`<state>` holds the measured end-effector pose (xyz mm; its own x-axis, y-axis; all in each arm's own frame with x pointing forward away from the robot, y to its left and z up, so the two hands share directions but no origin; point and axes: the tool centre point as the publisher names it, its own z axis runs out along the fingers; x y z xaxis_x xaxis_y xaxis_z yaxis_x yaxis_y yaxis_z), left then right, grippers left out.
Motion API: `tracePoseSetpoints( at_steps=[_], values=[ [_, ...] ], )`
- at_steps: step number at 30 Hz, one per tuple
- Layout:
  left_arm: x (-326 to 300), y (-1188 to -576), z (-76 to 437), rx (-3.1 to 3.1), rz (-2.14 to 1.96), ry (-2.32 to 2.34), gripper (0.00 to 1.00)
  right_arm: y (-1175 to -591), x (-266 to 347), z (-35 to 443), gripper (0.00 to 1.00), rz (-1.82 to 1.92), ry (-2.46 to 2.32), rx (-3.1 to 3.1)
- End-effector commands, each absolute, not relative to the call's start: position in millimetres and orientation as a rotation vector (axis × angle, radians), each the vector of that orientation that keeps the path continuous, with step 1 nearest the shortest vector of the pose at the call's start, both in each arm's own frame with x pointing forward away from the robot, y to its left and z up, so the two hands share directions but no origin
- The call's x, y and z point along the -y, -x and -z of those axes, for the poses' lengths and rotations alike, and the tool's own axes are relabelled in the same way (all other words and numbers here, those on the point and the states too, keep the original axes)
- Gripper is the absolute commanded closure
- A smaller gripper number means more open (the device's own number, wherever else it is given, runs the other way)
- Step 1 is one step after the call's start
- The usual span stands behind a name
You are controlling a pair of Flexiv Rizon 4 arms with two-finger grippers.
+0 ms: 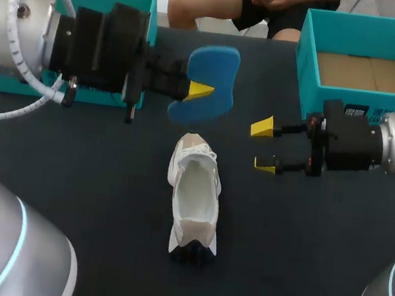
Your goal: Take the shoe out of the shoebox, open the shoe tongue, remove and reinsert the insole, then place the shoe into the shoebox
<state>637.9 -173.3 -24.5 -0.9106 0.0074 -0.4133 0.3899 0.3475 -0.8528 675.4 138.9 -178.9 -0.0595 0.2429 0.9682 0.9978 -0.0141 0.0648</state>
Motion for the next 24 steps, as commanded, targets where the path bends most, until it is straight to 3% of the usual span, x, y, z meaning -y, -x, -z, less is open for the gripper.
tracePoseSetpoints(
  at_steps=[1, 24],
  values=[
    [162.7, -641.9, 51.2, -1.983, 1.48, -0.45, 1.0, -675.5, -141.7, 179.4, 0.0, 1.146, 1.378, 1.426],
    [142.6, -644.0, 114.7, -1.657, 1.135, -0.761, 1.0, -675.5, -141.7, 179.4, 0.0, 1.146, 1.378, 1.426]
  ],
)
